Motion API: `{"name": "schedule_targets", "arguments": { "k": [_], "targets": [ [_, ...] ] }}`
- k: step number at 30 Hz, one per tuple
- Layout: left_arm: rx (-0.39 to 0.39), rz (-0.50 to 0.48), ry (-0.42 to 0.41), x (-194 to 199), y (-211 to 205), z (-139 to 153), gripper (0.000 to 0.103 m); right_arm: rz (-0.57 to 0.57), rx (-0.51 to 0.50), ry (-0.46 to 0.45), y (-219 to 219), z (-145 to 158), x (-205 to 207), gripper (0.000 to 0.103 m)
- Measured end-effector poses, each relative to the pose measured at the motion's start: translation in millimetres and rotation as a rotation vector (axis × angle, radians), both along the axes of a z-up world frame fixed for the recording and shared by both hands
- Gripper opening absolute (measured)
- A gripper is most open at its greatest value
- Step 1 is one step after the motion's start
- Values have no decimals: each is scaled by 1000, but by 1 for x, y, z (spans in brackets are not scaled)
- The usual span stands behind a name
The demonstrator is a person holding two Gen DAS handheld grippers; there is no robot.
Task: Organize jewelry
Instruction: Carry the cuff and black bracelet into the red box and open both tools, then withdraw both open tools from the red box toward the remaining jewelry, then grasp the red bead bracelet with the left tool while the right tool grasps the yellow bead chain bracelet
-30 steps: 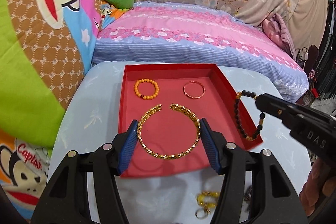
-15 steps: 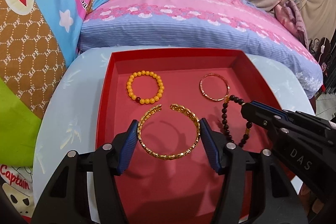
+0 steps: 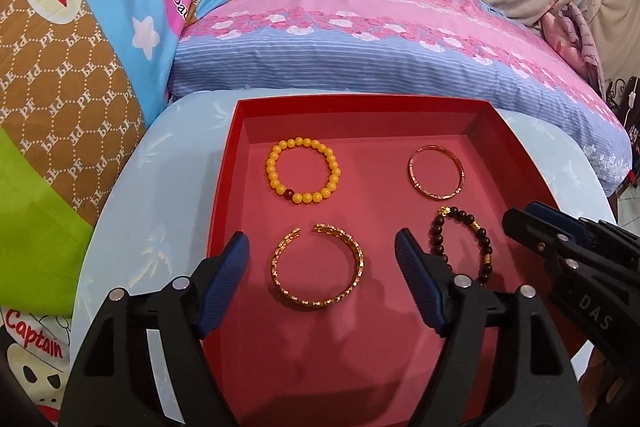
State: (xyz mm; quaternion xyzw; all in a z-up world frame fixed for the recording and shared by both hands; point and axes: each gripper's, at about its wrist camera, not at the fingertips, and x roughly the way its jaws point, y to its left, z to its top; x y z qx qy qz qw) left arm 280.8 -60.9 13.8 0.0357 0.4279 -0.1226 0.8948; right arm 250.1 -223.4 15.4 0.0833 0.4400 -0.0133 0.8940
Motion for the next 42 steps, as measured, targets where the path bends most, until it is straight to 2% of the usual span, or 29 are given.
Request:
{"name": "schedule_targets", "arguments": {
  "k": [12,20,27,34,42],
  "targets": [
    [-12,0,-62,-55,12,33,71,18,2,-66,14,34,-65,40],
    [-10,-8,-76,-105,20,43,72,30,-20,-73,23,42,-122,42],
    [-20,4,-28,-148,37,27,72,26,-13,-37,21,29,-165,43],
    [-2,13,43,-188,56,-3,72,0,0,19,14,8,-205,43],
    [22,5,95,-217,61,-32,71,-10,19,71,15,-12,-227,43]
  ]
}}
